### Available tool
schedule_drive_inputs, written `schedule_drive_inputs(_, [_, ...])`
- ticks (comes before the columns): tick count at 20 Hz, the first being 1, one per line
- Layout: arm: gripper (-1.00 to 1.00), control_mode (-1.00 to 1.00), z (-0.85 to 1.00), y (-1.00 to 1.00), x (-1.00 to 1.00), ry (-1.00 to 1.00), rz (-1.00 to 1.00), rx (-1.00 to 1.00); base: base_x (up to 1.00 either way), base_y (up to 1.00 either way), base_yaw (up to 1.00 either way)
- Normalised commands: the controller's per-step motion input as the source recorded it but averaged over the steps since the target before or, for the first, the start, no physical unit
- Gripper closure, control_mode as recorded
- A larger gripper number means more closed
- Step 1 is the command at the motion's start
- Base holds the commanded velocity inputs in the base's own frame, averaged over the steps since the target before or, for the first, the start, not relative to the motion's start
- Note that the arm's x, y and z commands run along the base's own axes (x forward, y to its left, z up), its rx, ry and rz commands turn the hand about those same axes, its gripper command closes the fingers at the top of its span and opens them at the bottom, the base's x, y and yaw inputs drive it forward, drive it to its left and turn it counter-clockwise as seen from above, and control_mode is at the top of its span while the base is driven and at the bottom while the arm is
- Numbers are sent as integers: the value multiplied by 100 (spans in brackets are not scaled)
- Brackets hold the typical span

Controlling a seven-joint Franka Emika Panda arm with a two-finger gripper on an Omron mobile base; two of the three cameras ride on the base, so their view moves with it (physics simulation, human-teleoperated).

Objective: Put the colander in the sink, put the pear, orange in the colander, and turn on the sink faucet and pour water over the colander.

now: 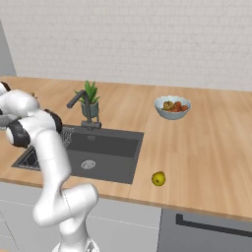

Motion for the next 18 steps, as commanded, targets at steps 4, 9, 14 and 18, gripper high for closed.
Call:
schedule_drive_inputs(4, [100,-100,59,-76,-60,-12,-5,18,0,0,0])
schedule_drive_inputs(9, [100,-100,24,-95,-75,-3,-7,14,0,0,0])
schedule_drive_inputs(14, [100,-100,1,-100,-91,0,-8,15,0,0,0])
schedule_drive_inputs(18, [100,-100,0,-100,-45,0,-6,8,0,0,0])
